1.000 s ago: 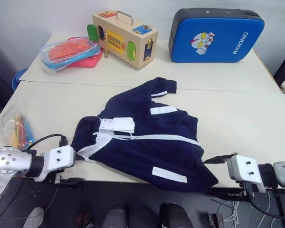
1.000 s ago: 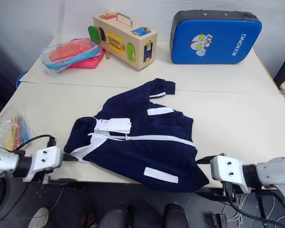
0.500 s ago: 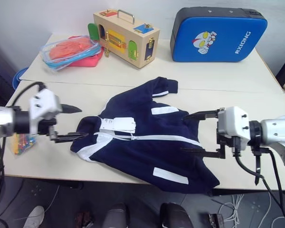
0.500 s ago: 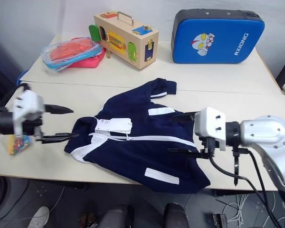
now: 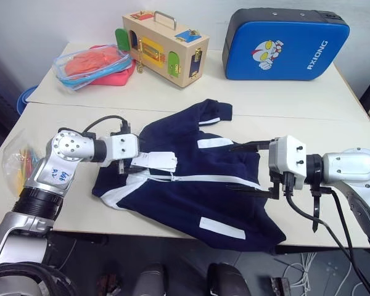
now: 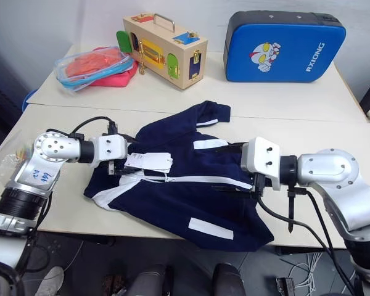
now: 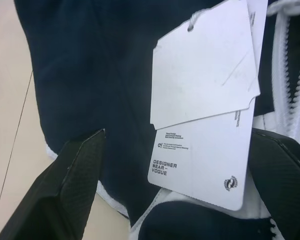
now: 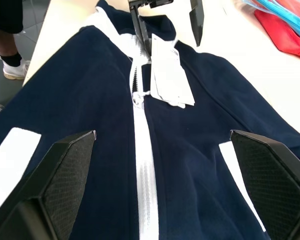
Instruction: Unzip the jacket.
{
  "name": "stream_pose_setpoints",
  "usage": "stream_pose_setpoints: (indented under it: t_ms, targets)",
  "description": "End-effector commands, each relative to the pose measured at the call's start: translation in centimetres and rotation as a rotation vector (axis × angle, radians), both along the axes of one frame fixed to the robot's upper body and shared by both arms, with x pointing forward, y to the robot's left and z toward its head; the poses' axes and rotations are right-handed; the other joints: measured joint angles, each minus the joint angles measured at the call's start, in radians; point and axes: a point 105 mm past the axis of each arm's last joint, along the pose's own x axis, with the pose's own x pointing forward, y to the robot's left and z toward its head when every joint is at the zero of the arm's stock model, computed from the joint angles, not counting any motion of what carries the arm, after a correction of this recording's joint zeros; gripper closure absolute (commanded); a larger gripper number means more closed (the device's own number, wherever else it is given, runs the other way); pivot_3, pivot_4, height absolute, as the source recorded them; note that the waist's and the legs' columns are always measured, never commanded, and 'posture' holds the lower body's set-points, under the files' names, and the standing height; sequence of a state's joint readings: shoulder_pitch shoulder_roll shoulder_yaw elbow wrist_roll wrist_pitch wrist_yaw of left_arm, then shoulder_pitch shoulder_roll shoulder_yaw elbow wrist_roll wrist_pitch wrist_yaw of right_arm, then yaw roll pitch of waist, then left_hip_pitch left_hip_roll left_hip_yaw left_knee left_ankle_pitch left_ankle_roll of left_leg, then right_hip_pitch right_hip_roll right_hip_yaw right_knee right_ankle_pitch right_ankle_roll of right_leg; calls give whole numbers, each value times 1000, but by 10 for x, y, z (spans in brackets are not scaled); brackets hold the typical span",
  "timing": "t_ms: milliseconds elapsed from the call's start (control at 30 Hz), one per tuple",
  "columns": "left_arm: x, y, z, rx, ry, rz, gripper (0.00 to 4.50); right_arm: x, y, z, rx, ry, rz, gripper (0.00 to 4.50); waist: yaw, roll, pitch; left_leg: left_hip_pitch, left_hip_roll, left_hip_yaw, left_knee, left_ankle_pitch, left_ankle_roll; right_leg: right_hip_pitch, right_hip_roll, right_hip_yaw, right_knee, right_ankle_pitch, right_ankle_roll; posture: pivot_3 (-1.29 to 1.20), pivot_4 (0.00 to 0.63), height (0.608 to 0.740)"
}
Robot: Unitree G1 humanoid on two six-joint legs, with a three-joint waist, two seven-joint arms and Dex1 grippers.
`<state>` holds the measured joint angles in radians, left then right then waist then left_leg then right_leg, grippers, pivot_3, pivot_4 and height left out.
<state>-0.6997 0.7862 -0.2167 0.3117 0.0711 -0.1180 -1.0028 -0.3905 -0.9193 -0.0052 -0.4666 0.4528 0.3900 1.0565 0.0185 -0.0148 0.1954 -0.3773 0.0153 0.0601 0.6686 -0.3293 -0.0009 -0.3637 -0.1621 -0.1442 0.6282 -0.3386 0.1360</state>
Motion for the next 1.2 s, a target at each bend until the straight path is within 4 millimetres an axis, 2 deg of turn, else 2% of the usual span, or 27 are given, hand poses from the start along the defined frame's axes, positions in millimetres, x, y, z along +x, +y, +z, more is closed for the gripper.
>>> stream_pose_setpoints:
  t_ms: [33, 267, 400, 433, 600, 700, 800, 867, 1000, 1100, 1200]
  targets:
    - [4, -5, 1, 27, -47, -33, 920, -4, 1, 11, 24, -54, 1, 0, 1, 0, 0, 0, 0, 0, 1, 0, 0, 0, 0, 0, 0, 0, 0, 0, 150, 740]
    - [15, -20, 8, 3, -168, -66, 3094, -3, 0, 10, 27, -52, -16, 0, 4, 0, 0, -1, 0, -2, 3, 0, 0, 1, 0, -1, 0, 0, 0, 0, 150, 740]
    - [13, -31, 15, 60, -254, -157, 4335, -5, -1, 11, 32, -49, -25, 0, 4, 0, 0, -1, 0, -2, 4, 0, 1, 2, 0, -2, 0, 0, 0, 0, 150, 740]
    - [13, -34, 18, 76, -282, -178, 4475, -5, -2, 11, 32, -49, -28, 0, 4, 0, 0, -1, 0, -3, 5, 0, 1, 2, 0, -2, 0, 0, 0, 0, 150, 740]
    - [15, -61, 48, 169, -518, -322, 4475, -6, -7, 9, 33, -46, -63, 0, 6, 0, 0, -7, 0, -7, 9, 0, 1, 1, 0, -7, 0, 0, 0, 0, 150, 740]
    - [10, -88, 64, 211, -653, -471, 4475, -7, -11, 8, 41, -45, -94, 0, 8, 0, 0, -11, 0, -11, 12, -1, 1, 0, -1, -10, 0, 1, 1, 0, 150, 740]
    - [0, -120, 67, 263, -763, -676, 4475, -8, -18, 3, 40, -34, -140, 0, 10, -1, 0, -12, -2, -13, 13, -1, 2, 1, -2, -13, 0, 1, 1, 0, 150, 740]
    - [-10, -140, 65, 285, -815, -812, 4475, -12, -25, -2, 30, -25, -173, 0, 13, -1, 0, -13, -2, -14, 13, -1, 2, 2, -2, -14, -1, 1, 1, 0, 150, 740]
    - [-25, -165, 50, 327, -866, -1018, 4475, -20, -34, -11, 24, 0, -224, 0, 13, -1, 0, -13, -3, -14, 13, -2, 3, 2, -3, -14, -1, 1, 2, 0, 150, 740]
    - [-37, -176, 32, 385, -880, -1175, 4475, -29, -38, -19, 25, 21, -258, 0, 7, -1, 0, -13, -2, -14, 13, -1, 3, 2, -3, -14, -1, 1, 2, 0, 150, 740]
    - [-38, -179, 22, 407, -882, -1229, 4475, -33, -38, -23, 29, 31, -276, 0, 5, -1, 0, -13, -2, -14, 13, -1, 3, 2, -2, -14, -1, 1, 2, 0, 150, 740]
